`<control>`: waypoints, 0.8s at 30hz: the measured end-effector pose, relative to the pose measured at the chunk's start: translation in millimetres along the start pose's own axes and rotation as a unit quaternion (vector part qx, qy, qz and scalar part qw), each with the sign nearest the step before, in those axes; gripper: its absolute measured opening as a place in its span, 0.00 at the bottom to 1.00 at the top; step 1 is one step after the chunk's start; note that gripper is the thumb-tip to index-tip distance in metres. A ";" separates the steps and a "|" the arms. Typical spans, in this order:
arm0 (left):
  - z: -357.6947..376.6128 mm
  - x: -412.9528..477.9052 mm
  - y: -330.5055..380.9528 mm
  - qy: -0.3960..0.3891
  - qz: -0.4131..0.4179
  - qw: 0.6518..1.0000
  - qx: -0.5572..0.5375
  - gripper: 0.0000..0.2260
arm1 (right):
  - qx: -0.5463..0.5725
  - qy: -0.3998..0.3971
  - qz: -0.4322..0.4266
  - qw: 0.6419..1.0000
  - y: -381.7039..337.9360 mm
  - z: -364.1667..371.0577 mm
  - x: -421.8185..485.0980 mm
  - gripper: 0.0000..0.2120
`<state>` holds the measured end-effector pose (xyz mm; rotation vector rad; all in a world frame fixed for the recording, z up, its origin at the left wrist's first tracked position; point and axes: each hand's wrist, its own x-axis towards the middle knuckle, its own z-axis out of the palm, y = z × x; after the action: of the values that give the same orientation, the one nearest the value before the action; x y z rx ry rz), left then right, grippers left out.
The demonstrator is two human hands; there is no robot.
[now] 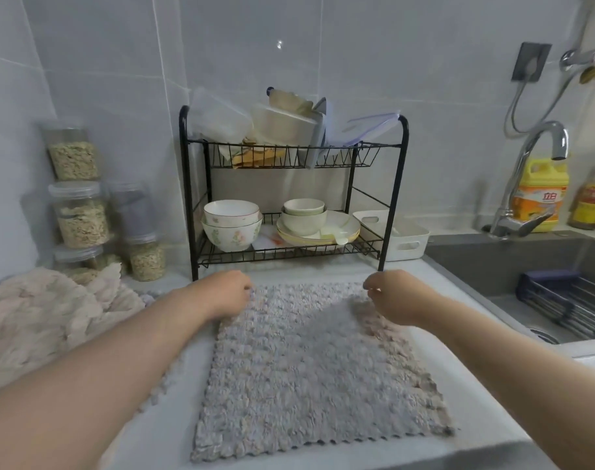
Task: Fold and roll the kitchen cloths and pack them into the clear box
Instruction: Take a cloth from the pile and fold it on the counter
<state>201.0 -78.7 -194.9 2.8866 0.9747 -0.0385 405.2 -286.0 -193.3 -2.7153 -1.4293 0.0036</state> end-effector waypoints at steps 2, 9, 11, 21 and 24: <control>7.1 21.6 -6.5 -0.011 -0.023 0.999 0.035 0.07 | -0.005 -0.005 0.013 1.000 9.4 12.8 36.8 0.18; 15.0 45.7 -12.7 0.053 -0.054 0.997 0.021 0.06 | 0.048 0.014 0.013 0.999 13.0 33.9 85.4 0.13; 9.9 40.6 -12.6 0.077 -0.050 0.996 -0.010 0.08 | 0.087 0.068 0.011 0.994 16.6 32.1 80.0 0.09; -7.1 -45.9 -4.3 0.192 -0.069 0.940 -0.275 0.08 | 0.370 0.176 0.056 0.911 19.0 2.6 -24.4 0.06; -7.2 -76.2 -1.9 0.209 -0.062 0.933 -0.286 0.08 | 0.427 0.177 0.075 0.884 17.4 -0.6 -59.1 0.05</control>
<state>139.2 -122.6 -183.8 2.3237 1.0106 0.7471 386.0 -344.4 -195.7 -1.9432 -0.8205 0.1115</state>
